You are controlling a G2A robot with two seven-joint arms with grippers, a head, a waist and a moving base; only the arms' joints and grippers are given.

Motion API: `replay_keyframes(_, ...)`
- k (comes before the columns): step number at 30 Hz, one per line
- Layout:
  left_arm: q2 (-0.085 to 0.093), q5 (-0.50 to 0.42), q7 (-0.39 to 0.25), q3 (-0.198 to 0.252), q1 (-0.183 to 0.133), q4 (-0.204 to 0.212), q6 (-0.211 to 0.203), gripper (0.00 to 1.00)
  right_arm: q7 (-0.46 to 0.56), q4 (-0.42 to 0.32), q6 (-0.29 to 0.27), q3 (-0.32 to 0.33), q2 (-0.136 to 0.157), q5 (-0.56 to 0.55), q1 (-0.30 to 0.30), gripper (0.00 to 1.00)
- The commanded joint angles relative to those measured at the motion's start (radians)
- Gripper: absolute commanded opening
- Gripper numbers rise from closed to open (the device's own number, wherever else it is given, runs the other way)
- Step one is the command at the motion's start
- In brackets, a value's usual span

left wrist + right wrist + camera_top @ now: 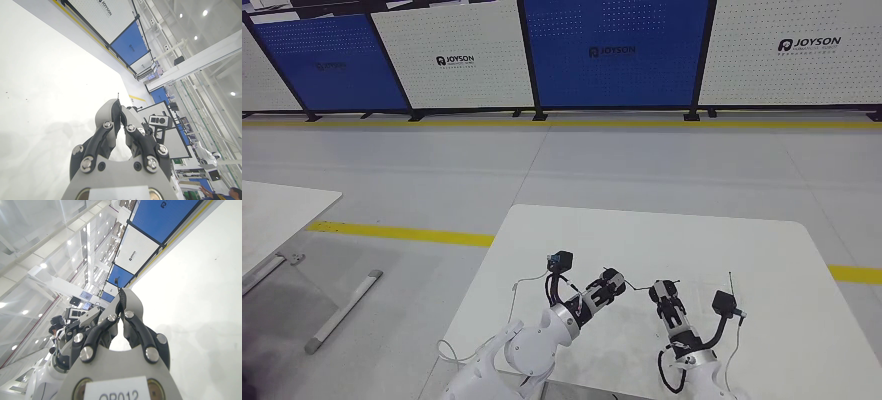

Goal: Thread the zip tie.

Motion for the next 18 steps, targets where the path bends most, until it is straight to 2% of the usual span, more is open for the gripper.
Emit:
replay_keyframes(1, 0.000, 0.000, 0.000, 0.000, 0.000, 0.000, 0.000, 0.00, 0.000, 0.004, 0.000, -0.002, -0.001, 0.001, 0.003, 0.00)
replay_keyframes(18, 0.000, 0.000, 0.000, 0.000, 0.000, 0.000, 0.000, 0.00, 0.006, 0.011, -0.009, -0.013, -0.005, 0.004, 0.010, 0.00)
